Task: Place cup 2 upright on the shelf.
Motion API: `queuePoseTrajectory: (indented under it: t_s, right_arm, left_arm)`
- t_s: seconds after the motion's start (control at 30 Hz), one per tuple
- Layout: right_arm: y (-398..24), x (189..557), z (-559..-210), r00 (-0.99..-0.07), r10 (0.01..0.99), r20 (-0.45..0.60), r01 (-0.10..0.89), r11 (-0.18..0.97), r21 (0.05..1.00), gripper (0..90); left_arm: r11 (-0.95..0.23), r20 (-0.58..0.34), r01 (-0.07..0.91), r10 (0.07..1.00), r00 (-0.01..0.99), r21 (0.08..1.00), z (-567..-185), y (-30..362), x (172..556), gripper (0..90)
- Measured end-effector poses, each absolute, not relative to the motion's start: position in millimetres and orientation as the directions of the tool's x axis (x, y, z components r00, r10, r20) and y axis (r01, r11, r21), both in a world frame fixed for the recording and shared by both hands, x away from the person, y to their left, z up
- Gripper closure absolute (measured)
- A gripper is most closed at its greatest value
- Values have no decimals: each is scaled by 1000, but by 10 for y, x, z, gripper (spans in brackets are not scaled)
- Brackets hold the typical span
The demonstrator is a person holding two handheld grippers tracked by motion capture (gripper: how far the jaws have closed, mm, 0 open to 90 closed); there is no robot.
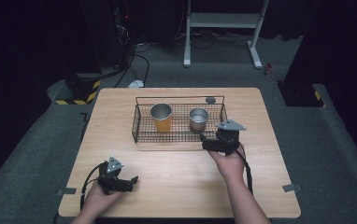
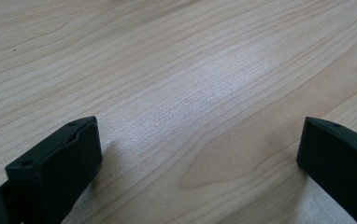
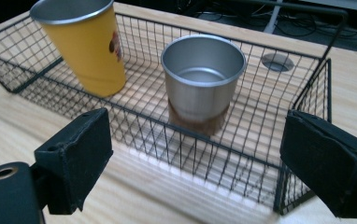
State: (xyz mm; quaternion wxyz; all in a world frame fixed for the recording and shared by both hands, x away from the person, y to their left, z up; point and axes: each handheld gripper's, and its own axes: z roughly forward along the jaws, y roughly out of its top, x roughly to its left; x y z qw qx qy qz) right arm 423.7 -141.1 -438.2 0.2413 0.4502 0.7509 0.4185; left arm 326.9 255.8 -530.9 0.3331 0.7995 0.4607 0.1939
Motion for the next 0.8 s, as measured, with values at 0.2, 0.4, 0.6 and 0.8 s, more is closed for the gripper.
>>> queuePoseTrajectory:
  t_s: [0.2, 0.4, 0.6, 0.8]
  right_arm:
    - [-1535, 4029, -4458, -483, 876, 7, 465, 250, 849, 93]
    - [-1647, 3827, -4549, -484, 875, 6, 467, 253, 847, 93]
    - [-1732, 3632, -4669, -481, 877, -15, 466, 270, 842, 93]
    - [-1795, 3483, -4848, -480, 877, -21, 491, 289, 822, 96]
  left_arm:
    - [-353, 3, 608, 866, 500, 711, -5309, 2558, 3269, 4]
    - [-353, 3, 608, 866, 500, 711, -5309, 2558, 3269, 3]
    - [-353, 3, 608, 866, 500, 711, -5309, 2558, 3269, 4]
    - [-353, 3, 609, 867, 499, 710, -5308, 2560, 3269, 4]
